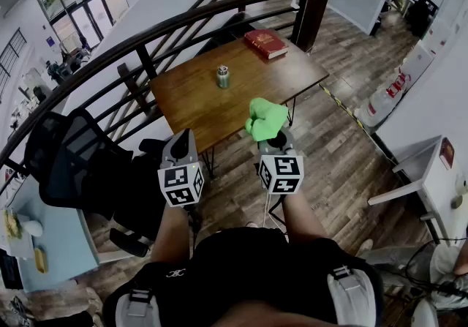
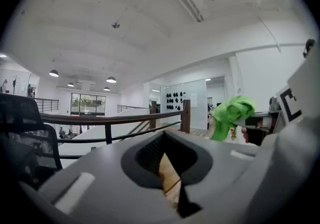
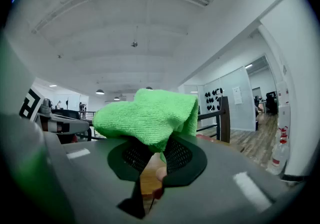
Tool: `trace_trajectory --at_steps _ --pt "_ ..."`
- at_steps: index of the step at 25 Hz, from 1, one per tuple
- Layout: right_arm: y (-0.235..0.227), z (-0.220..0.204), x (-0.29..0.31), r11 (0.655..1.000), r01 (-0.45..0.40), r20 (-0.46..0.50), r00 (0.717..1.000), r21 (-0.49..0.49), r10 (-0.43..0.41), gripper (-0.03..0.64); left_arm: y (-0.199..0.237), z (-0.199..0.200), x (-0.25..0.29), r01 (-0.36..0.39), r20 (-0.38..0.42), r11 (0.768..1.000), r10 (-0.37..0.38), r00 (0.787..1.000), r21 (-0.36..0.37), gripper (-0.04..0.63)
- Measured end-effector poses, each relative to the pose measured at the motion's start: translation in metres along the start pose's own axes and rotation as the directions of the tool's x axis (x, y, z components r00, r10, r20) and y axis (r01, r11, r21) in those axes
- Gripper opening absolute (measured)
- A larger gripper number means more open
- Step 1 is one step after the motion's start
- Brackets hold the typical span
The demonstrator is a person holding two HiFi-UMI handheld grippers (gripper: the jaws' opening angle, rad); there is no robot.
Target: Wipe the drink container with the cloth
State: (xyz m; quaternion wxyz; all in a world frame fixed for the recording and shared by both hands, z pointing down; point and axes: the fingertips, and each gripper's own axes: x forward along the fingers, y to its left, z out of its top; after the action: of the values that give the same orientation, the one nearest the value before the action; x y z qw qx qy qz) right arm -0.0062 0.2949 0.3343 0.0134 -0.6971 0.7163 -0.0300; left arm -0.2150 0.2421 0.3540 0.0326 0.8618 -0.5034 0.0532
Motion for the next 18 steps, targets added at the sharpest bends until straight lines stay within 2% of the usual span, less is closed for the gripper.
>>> trace_trajectory --at_steps 6,13,18 --pt "-0.008 0.004 0.0 0.999 -0.015 0.024 1.0 0.045 0.014 0.048 -0.004 0.002 0.007 0.0 -0.002 1.0 0.0 1.0 -0.005 0.052" --pt "-0.032 0.004 0.0 0.999 -0.016 0.025 1.0 0.036 0.015 0.048 -0.026 0.004 0.02 0.005 -0.012 1.0 -0.005 1.0 0.008 0.051" --pt "-0.051 0.002 -0.004 0.999 -0.035 0.014 0.999 0.029 0.035 0.048 -0.044 0.003 0.023 -0.046 0.003 0.999 0.046 0.999 0.011 0.051"
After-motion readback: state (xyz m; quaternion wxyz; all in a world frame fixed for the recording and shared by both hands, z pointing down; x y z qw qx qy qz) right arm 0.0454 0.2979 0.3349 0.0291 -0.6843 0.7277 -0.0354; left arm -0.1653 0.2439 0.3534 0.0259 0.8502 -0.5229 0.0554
